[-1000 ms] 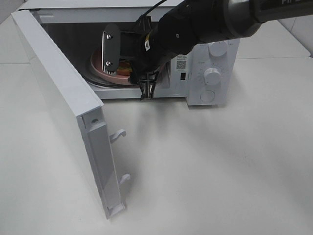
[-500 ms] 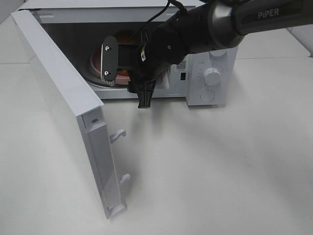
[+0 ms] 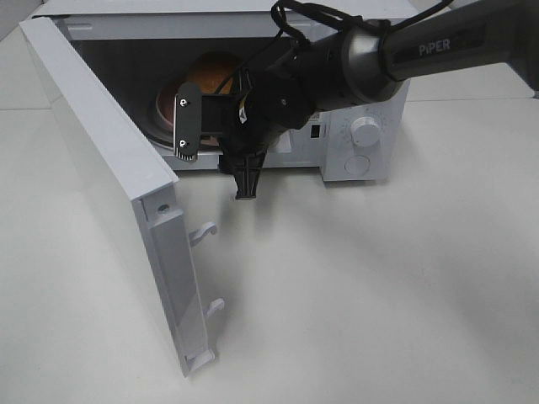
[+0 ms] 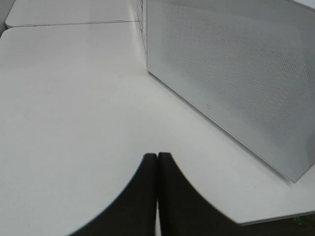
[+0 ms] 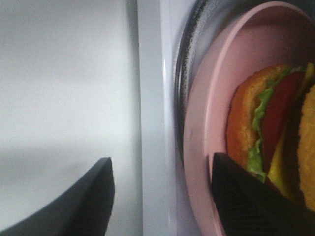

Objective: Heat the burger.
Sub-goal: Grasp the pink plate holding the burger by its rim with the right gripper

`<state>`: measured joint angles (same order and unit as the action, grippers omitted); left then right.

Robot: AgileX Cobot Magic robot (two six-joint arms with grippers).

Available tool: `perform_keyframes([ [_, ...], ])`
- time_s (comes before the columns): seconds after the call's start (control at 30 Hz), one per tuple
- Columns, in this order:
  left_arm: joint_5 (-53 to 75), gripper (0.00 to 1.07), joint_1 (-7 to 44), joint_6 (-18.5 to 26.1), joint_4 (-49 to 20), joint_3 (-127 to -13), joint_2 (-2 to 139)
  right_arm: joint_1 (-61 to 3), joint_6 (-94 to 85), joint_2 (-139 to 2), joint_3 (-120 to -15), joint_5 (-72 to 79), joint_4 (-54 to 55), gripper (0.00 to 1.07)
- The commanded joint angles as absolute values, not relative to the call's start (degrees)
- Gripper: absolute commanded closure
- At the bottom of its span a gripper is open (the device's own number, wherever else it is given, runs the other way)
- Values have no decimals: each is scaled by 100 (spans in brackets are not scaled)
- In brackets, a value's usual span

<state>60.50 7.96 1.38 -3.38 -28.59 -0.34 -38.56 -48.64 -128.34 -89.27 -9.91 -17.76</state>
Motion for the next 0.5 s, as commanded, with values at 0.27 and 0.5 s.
perform_keyframes([
  [0.27, 5970, 106, 791, 138, -367, -2848, -74, -3793, -4807, -12989, -8967, -854, -1902, 52],
  [0.5, 5970, 106, 791, 138, -367, -2848, -74, -3673, -4807, -13041, -8967, -802, -1914, 52],
])
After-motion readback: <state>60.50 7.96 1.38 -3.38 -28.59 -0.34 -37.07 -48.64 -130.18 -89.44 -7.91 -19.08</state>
